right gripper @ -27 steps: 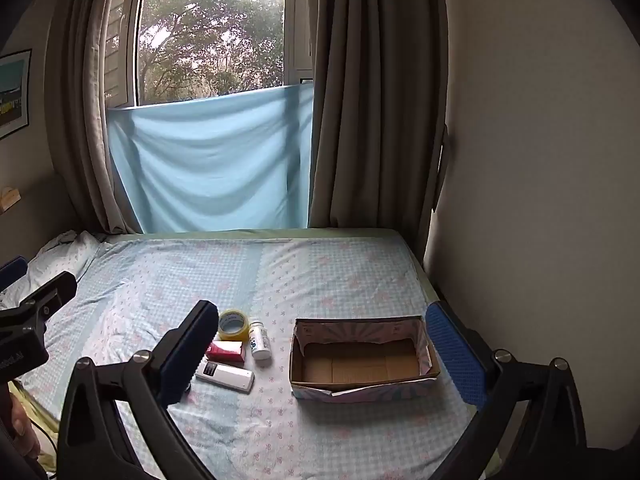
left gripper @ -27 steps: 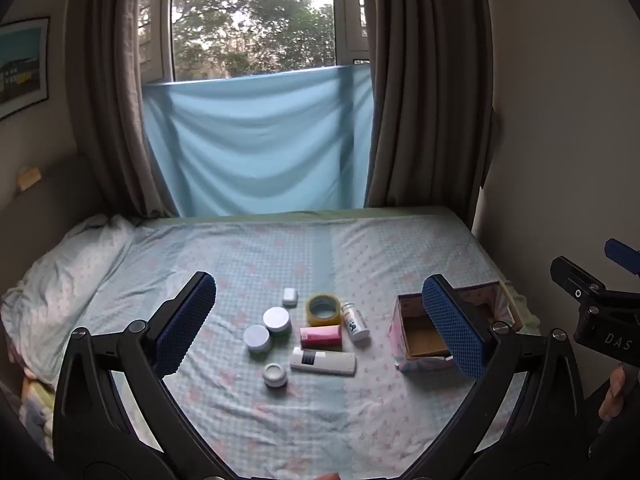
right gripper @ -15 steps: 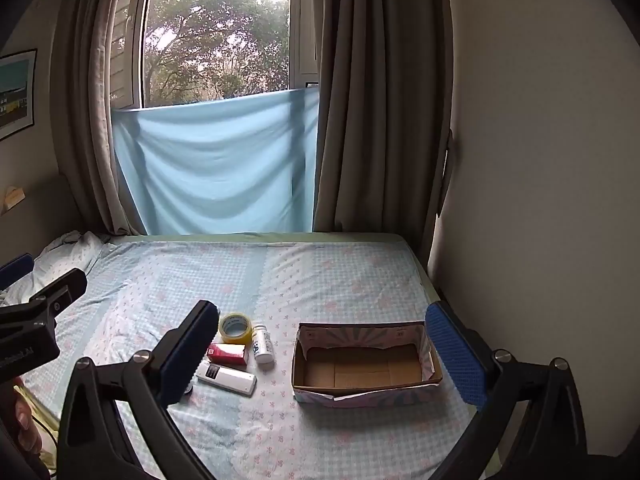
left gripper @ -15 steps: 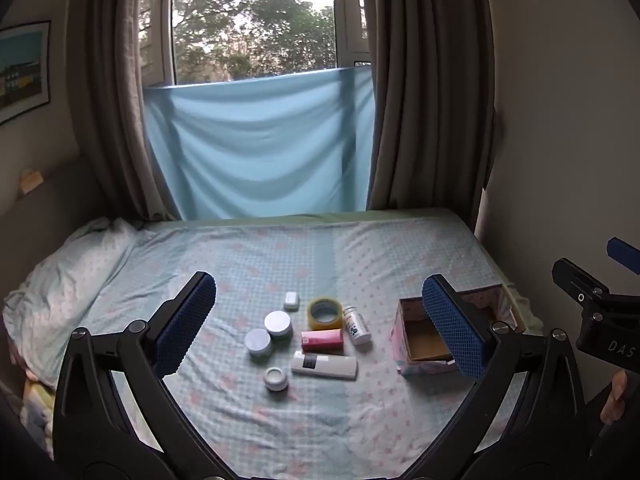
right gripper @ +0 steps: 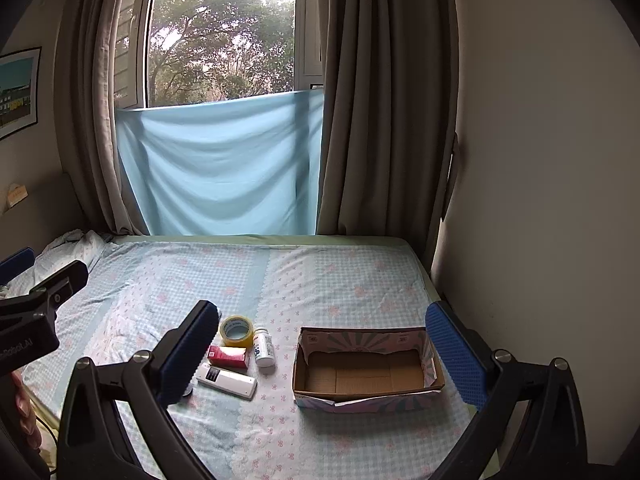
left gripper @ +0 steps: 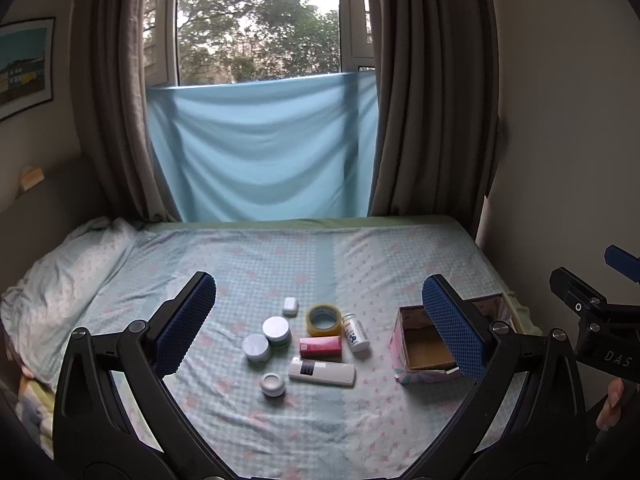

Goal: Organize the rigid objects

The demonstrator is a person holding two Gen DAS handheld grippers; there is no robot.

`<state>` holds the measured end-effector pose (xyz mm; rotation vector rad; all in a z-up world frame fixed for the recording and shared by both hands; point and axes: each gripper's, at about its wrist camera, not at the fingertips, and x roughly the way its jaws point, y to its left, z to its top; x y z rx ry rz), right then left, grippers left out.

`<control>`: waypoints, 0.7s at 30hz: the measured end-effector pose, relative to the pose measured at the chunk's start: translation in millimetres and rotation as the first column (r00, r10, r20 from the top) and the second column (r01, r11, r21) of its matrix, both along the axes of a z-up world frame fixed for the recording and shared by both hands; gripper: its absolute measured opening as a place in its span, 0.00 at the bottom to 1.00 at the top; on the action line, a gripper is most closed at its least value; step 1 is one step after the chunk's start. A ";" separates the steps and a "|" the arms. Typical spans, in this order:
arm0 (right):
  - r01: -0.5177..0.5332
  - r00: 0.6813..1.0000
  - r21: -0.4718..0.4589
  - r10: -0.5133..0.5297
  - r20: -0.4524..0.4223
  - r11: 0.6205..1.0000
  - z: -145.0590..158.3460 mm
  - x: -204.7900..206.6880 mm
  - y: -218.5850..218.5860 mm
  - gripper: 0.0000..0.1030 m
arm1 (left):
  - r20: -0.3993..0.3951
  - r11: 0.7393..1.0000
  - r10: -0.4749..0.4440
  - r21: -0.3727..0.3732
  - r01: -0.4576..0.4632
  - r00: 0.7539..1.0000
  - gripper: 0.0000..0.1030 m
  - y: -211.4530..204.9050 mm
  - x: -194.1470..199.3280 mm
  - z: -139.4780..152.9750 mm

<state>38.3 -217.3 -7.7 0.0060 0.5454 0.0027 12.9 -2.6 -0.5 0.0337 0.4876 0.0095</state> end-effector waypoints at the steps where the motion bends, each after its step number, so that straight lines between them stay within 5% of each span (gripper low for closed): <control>1: 0.000 1.000 0.001 0.000 0.002 1.000 -0.5 0.0 0.1 1.00 | -0.001 1.000 0.004 0.003 -0.004 1.000 1.00 -0.2 0.9 -0.4; 21: 0.002 1.000 -0.007 -0.002 0.009 1.000 0.4 6.9 4.3 1.00 | 0.009 1.000 -0.019 -0.010 0.019 1.000 0.99 7.0 5.7 0.9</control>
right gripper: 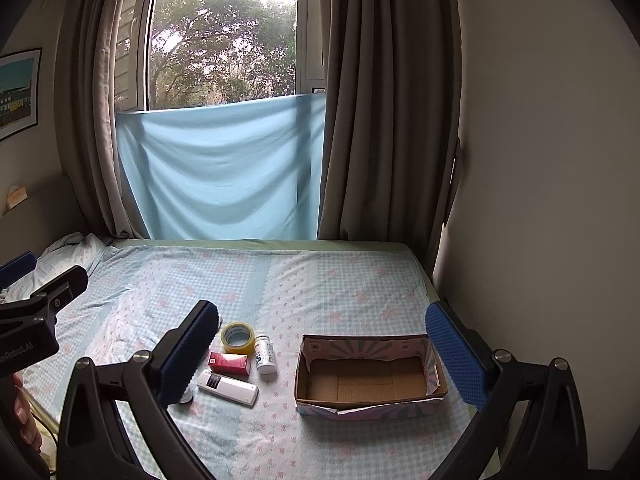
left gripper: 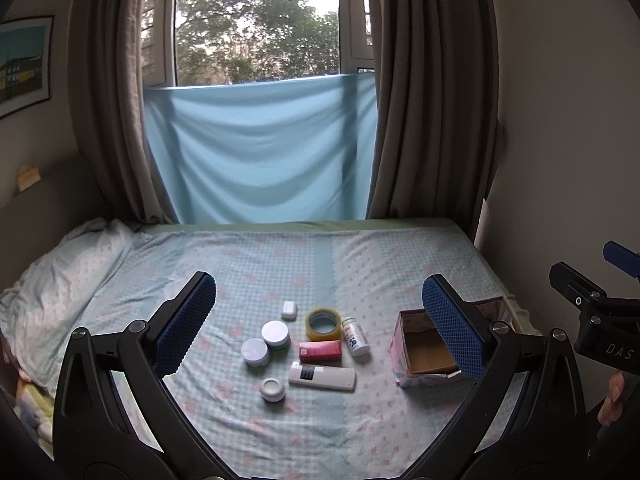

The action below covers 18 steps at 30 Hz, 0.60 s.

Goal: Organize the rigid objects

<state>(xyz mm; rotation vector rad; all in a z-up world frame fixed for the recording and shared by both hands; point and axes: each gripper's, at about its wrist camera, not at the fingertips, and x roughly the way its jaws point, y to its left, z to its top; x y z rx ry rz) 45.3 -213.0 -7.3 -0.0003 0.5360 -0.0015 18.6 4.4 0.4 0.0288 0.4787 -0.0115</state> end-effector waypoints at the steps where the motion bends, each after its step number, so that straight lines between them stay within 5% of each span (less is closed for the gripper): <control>1: 0.000 1.000 0.000 0.000 0.001 1.000 -0.1 -0.1 -0.1 1.00 | 0.001 1.000 0.000 0.003 0.000 1.000 0.99 0.3 -0.4 -0.1; 18: -0.008 1.000 0.006 0.008 0.008 1.000 -1.8 1.1 5.4 1.00 | 0.007 1.000 -0.007 -0.002 0.007 1.000 0.99 4.3 -5.7 2.6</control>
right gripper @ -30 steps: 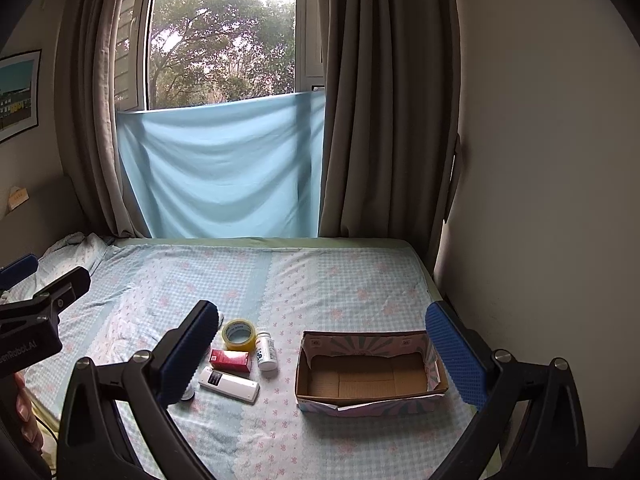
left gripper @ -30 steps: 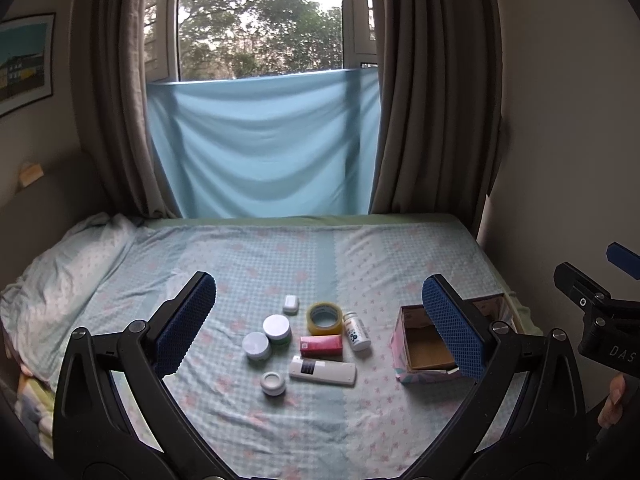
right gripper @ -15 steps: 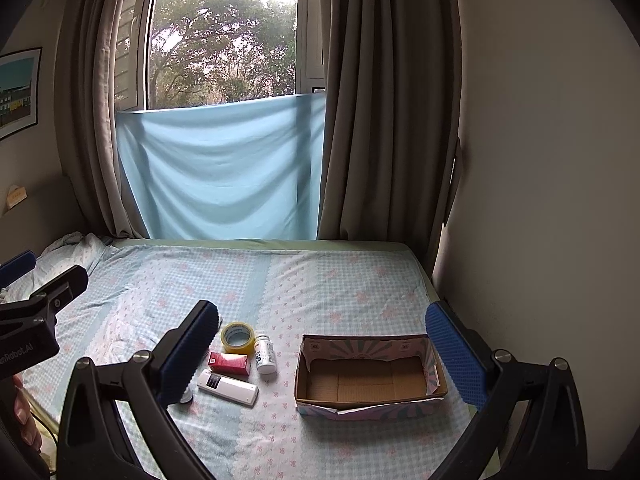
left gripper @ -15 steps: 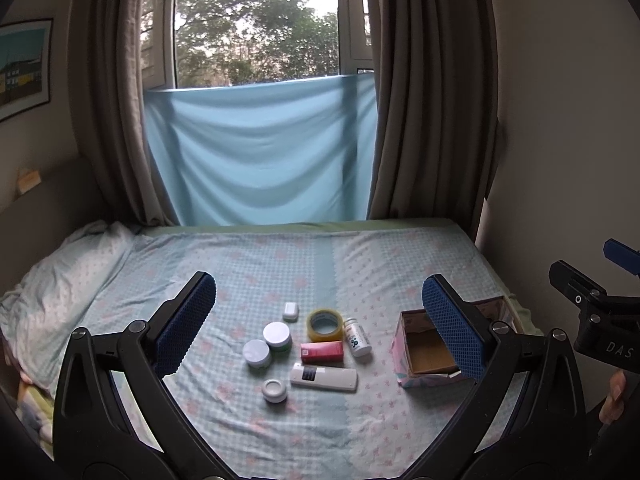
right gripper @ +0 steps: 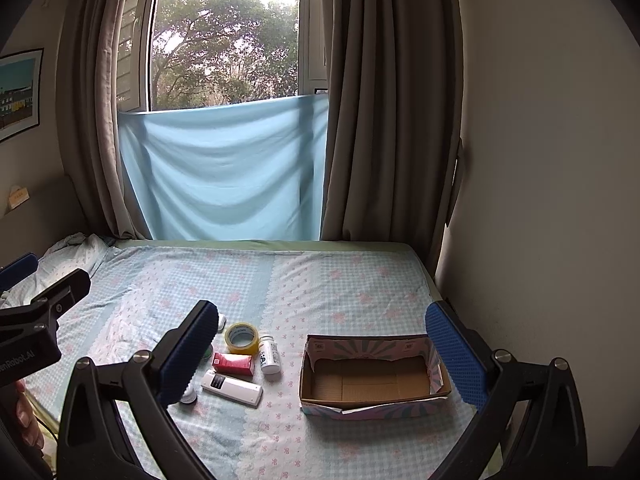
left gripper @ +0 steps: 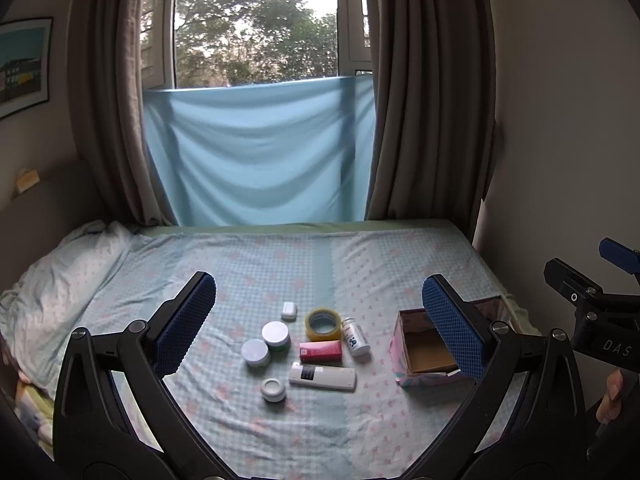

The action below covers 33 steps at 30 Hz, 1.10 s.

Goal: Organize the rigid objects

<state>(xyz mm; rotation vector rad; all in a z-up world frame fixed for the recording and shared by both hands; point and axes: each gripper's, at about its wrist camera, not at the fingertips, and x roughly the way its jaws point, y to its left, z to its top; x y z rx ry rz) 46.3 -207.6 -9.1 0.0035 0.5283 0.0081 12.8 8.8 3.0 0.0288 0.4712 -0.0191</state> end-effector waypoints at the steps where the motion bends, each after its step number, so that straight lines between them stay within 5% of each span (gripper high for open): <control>1: 0.000 1.000 0.000 0.000 0.003 1.000 0.0 -0.4 0.1 1.00 | 0.001 1.000 0.000 0.000 0.000 1.000 1.00 0.0 -0.2 0.1; 33: -0.009 1.000 0.007 0.009 0.016 1.000 -4.2 -2.2 0.6 1.00 | 0.000 1.000 -0.001 -0.013 0.001 1.000 0.99 -4.8 3.1 -3.0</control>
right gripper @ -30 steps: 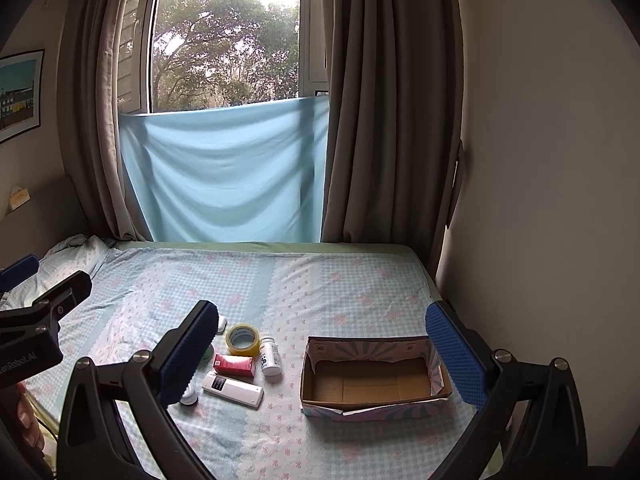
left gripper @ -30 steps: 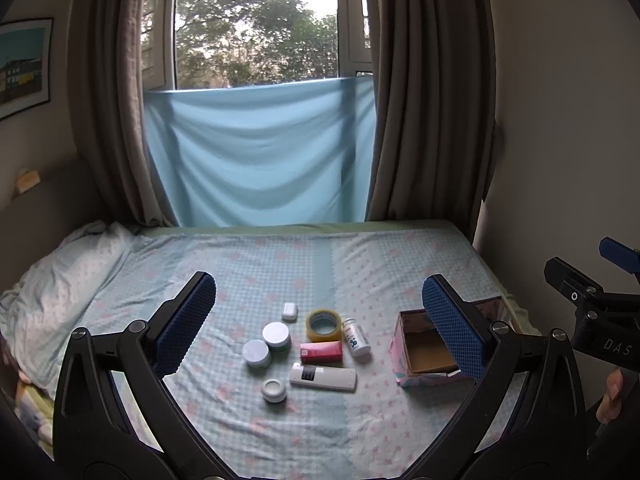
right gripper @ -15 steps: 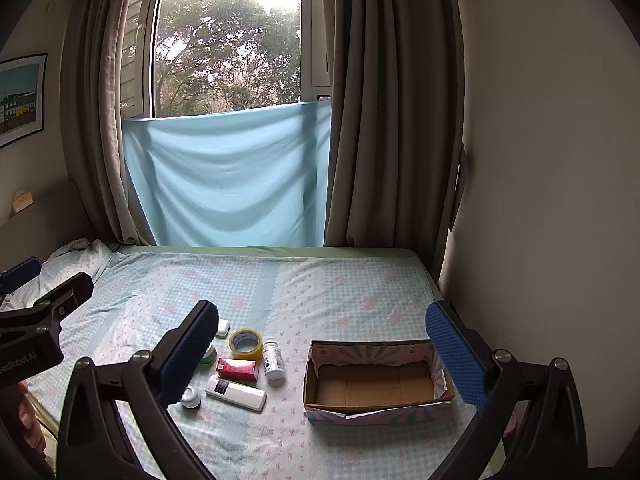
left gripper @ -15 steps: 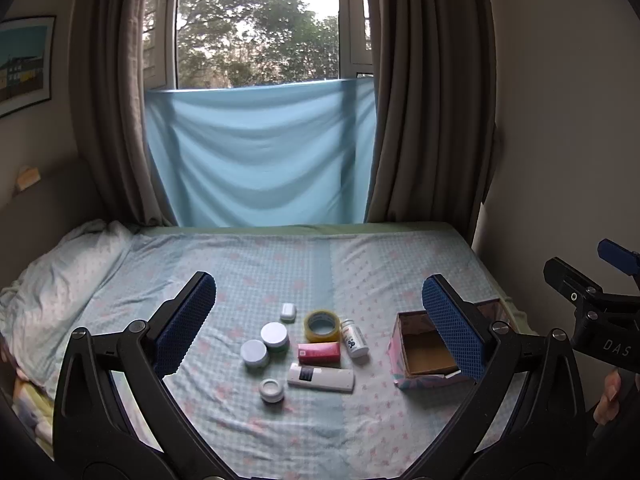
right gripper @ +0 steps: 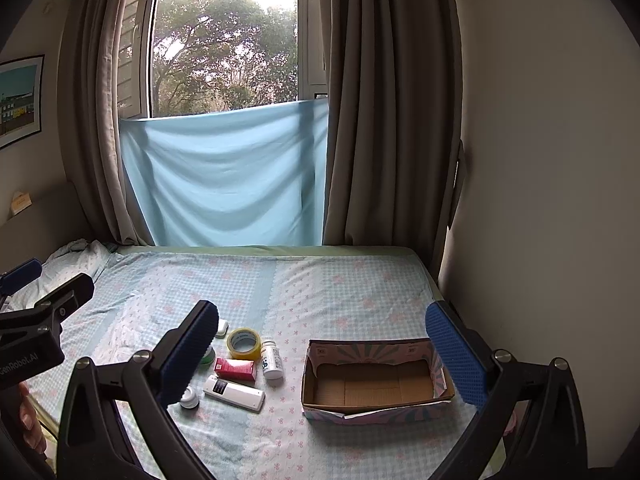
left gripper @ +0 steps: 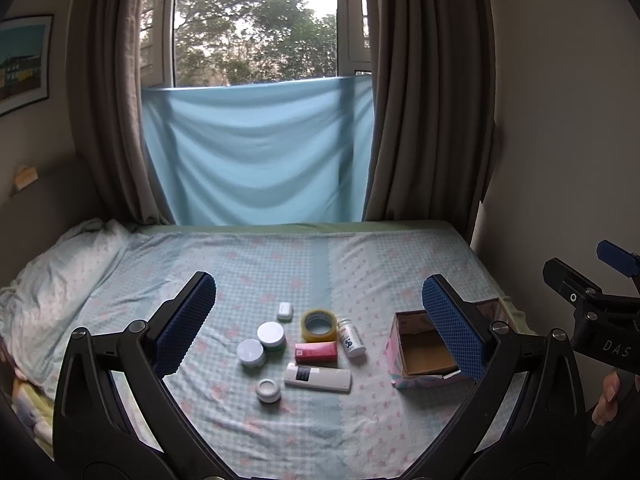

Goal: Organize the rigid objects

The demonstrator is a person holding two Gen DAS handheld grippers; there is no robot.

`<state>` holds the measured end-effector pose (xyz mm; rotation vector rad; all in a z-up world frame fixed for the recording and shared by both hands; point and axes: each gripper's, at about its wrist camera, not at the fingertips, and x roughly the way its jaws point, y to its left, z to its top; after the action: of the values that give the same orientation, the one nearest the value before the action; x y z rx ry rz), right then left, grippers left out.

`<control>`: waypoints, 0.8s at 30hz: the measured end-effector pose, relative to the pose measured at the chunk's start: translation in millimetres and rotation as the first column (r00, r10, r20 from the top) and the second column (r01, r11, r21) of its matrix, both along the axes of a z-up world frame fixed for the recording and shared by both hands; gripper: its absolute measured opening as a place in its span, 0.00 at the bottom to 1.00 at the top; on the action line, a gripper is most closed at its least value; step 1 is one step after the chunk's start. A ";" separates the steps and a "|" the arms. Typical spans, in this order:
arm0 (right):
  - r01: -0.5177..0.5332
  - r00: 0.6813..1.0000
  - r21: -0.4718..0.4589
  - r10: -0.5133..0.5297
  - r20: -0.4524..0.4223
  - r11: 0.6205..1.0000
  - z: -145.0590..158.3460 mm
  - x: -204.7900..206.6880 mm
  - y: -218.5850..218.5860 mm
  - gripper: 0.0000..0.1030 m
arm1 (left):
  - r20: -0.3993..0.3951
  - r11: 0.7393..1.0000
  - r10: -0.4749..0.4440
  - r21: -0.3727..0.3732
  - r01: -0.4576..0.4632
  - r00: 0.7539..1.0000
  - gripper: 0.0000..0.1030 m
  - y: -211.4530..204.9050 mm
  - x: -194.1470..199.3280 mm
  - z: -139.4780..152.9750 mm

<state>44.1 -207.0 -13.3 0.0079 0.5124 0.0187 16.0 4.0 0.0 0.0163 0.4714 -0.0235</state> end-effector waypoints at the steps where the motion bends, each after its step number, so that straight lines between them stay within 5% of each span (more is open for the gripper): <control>1: -0.001 1.000 0.002 0.001 0.000 1.000 0.0 0.3 -0.9 1.00 | 0.000 1.000 -0.002 -0.004 0.002 1.000 0.99 0.3 0.0 0.5; 13: -0.100 0.994 0.020 0.101 -0.049 0.995 -7.9 20.7 -6.2 1.00 | -0.055 0.998 0.054 -0.010 -0.055 0.997 1.00 2.8 16.3 -8.9; 18: -0.173 0.981 -0.002 0.172 -0.087 0.985 -32.0 41.7 -4.0 1.00 | -0.097 0.986 0.166 -0.012 -0.168 0.981 0.99 13.8 22.1 -47.8; 24: -0.260 0.949 0.000 0.256 -0.184 0.966 -68.4 83.6 15.1 1.00 | -0.240 0.969 0.246 0.039 -0.244 0.939 1.00 34.9 29.4 -104.5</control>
<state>127.7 -191.8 -81.7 -0.0826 0.6953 0.2704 45.4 38.9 -104.4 -0.0373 0.7169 0.2239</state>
